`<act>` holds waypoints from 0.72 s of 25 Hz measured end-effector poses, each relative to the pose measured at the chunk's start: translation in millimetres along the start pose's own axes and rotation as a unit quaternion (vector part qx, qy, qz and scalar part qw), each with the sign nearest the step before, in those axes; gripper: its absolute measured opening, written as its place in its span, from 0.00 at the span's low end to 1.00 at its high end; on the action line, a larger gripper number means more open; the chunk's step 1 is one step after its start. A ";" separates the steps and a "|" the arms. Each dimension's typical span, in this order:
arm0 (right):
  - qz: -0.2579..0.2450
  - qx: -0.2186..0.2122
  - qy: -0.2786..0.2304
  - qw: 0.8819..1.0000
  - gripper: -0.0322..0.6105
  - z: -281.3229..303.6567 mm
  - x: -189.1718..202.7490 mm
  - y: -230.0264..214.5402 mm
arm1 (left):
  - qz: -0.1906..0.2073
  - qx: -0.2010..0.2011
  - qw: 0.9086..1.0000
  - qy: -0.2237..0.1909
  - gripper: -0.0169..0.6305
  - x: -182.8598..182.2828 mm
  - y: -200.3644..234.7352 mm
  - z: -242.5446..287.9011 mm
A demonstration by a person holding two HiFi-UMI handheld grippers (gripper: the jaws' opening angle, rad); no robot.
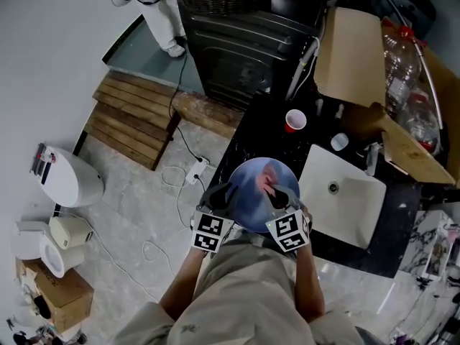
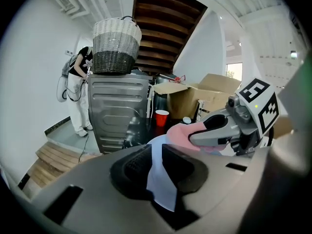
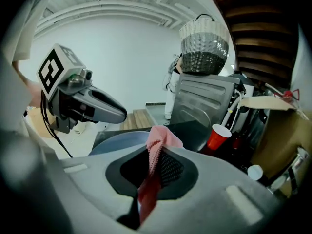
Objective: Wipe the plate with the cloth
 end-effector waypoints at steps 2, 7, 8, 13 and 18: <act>0.011 0.021 -0.014 1.000 0.08 -6.5 -2.3 -3.3 | 0.003 0.008 1.000 -0.009 0.13 -4.3 -2.3 -0.2; 0.036 0.059 -0.031 0.997 0.08 -23.3 -5.1 -10.0 | 0.005 0.032 0.999 -0.036 0.13 -11.2 -9.5 -1.1; 0.039 0.064 -0.034 0.997 0.08 -27.3 -4.8 -10.8 | 0.005 0.036 0.998 -0.042 0.13 -11.9 -11.6 -1.4; 0.047 0.074 -0.035 0.996 0.08 -43.7 -0.8 -8.2 | 0.010 0.052 0.997 -0.059 0.11 -13.4 -22.7 -3.9; 0.047 0.083 -0.034 0.995 0.08 -52.1 3.2 -8.0 | 0.016 0.064 0.996 -0.063 0.11 -12.8 -31.7 -2.2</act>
Point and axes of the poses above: the fingertips, and each gripper's own axes: z forward along the fingers, y to its left, x out of its underside, the point moved 10 cm from there along -z, backward along the fingers, and after that the axes turned 7 degrees about -z, right-handed, at the moved point
